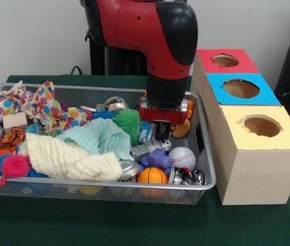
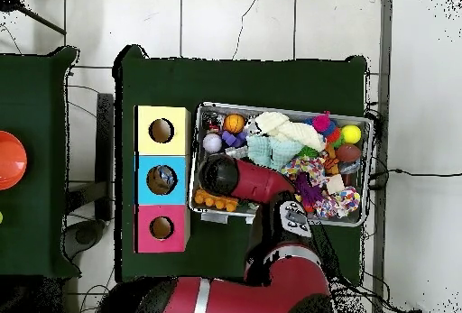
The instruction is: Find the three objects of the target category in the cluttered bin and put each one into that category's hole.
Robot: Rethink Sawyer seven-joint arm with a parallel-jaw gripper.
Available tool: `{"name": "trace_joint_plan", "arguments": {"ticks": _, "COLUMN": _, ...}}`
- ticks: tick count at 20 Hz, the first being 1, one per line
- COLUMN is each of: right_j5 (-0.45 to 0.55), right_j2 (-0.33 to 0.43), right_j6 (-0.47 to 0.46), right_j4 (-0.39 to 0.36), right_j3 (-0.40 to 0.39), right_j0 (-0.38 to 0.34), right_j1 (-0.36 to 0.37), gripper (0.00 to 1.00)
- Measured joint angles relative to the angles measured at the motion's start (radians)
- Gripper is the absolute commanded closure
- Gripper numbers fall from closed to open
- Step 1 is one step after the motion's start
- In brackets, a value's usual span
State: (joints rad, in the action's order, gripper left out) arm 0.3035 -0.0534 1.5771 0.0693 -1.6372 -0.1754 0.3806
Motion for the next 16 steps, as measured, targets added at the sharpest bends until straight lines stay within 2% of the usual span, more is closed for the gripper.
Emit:
{"name": "trace_joint_plan", "arguments": {"ticks": 8, "right_j5": 0.079, "right_j2": 0.0, "right_j6": 0.0, "right_j4": -0.106, "right_j3": 0.037, "right_j0": -0.059, "right_j1": 0.005, "gripper": 1.0}}
{"name": "trace_joint_plan", "arguments": {"ticks": 16, "right_j5": 0.192, "right_j2": -0.001, "right_j6": 0.0, "right_j4": -0.177, "right_j3": 0.085, "right_j0": -0.08, "right_j1": 0.051, "gripper": 1.0}}
